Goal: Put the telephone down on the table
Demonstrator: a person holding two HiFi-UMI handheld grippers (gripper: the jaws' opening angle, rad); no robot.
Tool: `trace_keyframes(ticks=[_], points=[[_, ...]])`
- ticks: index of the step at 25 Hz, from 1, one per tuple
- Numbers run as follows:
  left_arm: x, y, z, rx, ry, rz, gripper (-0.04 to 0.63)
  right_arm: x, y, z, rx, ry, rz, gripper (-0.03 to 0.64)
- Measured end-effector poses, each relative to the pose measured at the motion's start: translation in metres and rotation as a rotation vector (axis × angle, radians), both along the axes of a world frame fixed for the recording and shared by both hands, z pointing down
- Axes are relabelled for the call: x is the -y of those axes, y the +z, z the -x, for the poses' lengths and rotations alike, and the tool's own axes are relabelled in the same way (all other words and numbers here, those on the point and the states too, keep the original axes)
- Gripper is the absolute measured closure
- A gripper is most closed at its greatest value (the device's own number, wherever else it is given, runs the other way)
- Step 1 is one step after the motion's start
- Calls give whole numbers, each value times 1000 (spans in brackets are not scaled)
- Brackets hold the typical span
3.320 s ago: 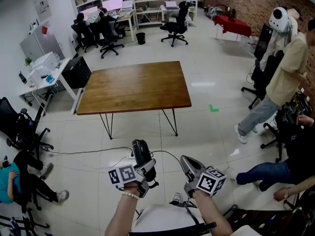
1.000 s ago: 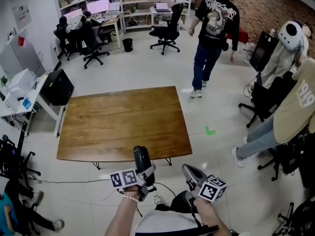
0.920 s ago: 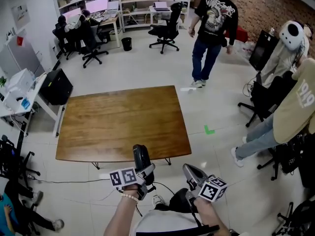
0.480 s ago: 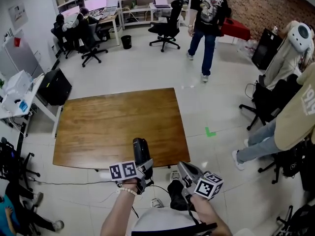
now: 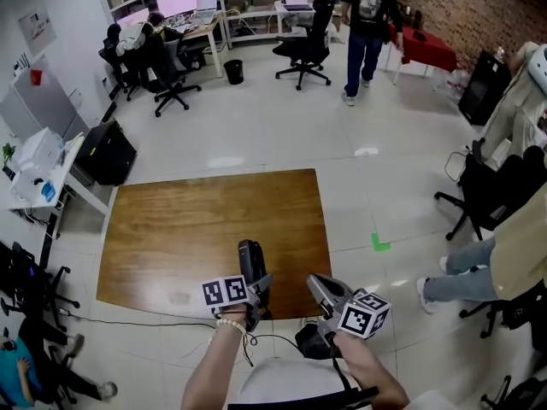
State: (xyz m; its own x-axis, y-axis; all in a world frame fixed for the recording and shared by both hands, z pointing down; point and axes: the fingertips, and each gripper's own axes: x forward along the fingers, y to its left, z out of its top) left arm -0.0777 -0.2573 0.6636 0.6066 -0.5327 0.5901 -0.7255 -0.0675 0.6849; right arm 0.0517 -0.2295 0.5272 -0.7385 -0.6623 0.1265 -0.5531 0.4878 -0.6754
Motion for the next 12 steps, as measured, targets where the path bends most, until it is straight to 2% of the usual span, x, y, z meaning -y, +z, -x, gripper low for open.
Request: trace_keyframes(ticks=[5,12], points=[[33,30,4,78,-15,47,304,38,3,-11,13,-1,26,615],[65,71,2,247,-1,125,304,72,16,-32,27,-5,74,617]])
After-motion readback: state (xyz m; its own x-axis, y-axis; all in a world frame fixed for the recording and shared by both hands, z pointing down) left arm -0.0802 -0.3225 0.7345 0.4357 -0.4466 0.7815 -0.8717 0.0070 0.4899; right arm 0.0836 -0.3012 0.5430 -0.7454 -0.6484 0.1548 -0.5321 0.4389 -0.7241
